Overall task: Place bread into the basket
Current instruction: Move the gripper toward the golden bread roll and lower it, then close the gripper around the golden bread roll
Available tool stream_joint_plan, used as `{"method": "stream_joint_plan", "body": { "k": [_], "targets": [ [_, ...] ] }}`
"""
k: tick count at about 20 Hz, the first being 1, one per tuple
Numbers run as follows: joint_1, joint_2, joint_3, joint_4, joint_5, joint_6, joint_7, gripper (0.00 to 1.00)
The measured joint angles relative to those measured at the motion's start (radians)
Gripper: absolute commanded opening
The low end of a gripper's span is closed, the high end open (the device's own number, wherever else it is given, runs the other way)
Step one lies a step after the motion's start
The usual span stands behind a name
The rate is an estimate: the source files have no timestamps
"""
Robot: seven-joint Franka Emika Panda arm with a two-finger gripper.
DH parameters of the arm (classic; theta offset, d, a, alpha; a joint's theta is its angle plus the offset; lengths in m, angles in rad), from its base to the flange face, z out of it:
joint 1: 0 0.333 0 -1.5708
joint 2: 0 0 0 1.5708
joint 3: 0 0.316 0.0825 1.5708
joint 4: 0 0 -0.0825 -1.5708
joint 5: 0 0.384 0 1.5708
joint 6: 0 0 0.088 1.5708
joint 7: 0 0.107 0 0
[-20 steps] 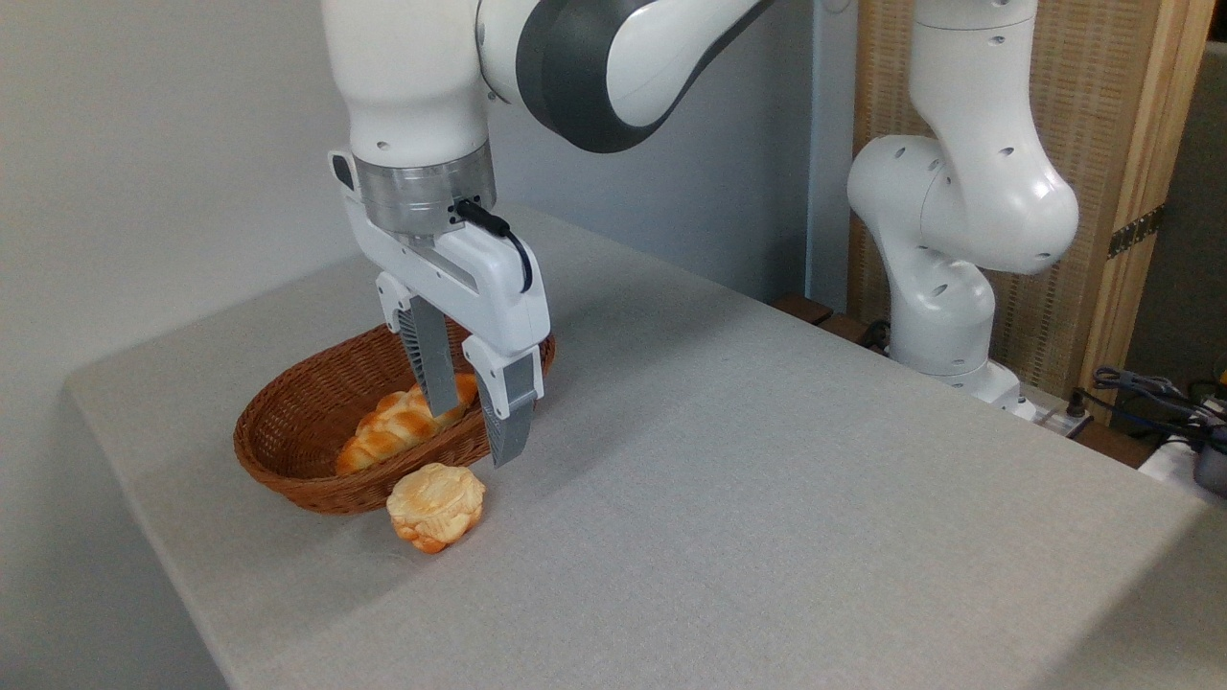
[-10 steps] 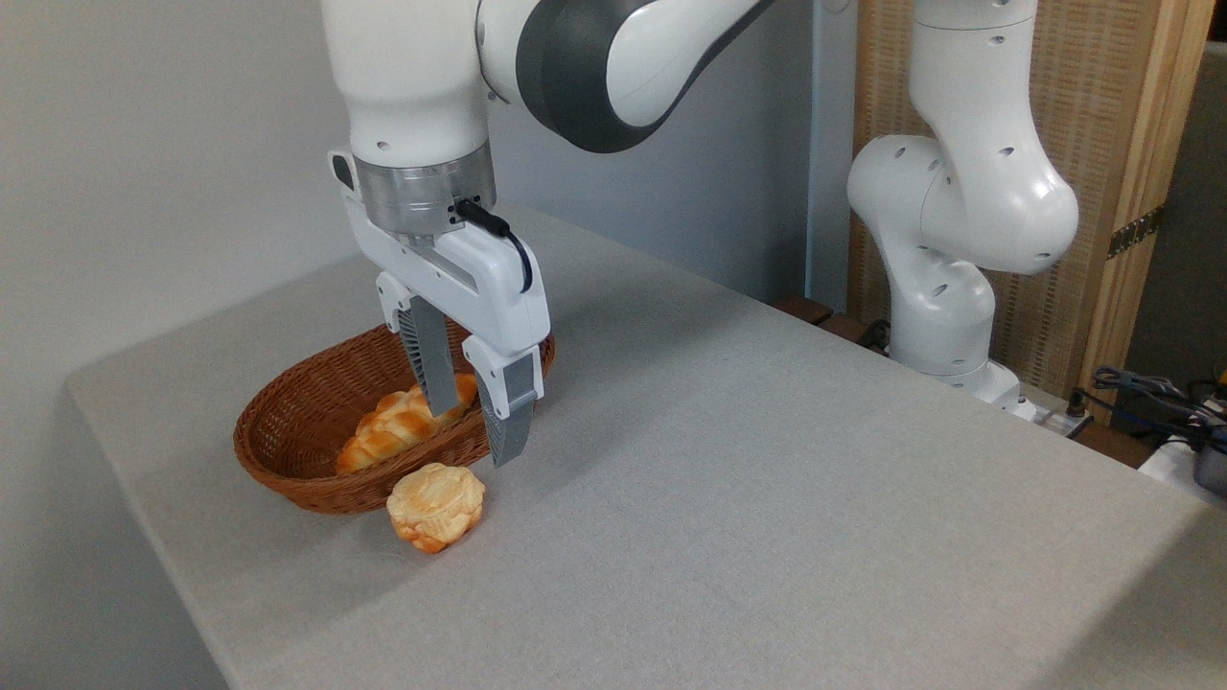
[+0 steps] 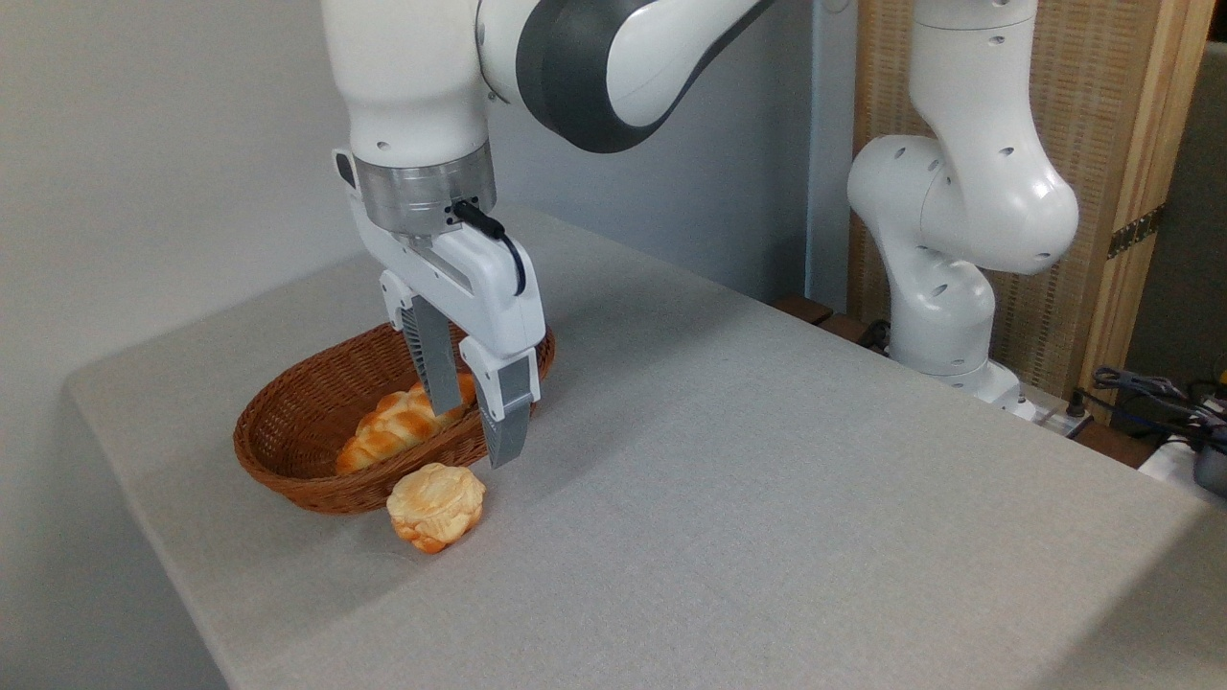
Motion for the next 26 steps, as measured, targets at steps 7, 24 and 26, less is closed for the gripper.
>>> {"method": "stream_joint_plan", "body": {
  "k": [7,24,26],
  "targets": [
    [0.000,0.004,0.000,-0.001,0.000,0.000,0.224,1.00],
    [0.000,0.034,0.001,-0.005,0.035,-0.002,0.814,1.00],
    [-0.002,0.042,-0.001,-0.005,0.067,-0.002,0.864,1.00]
  ]
}}
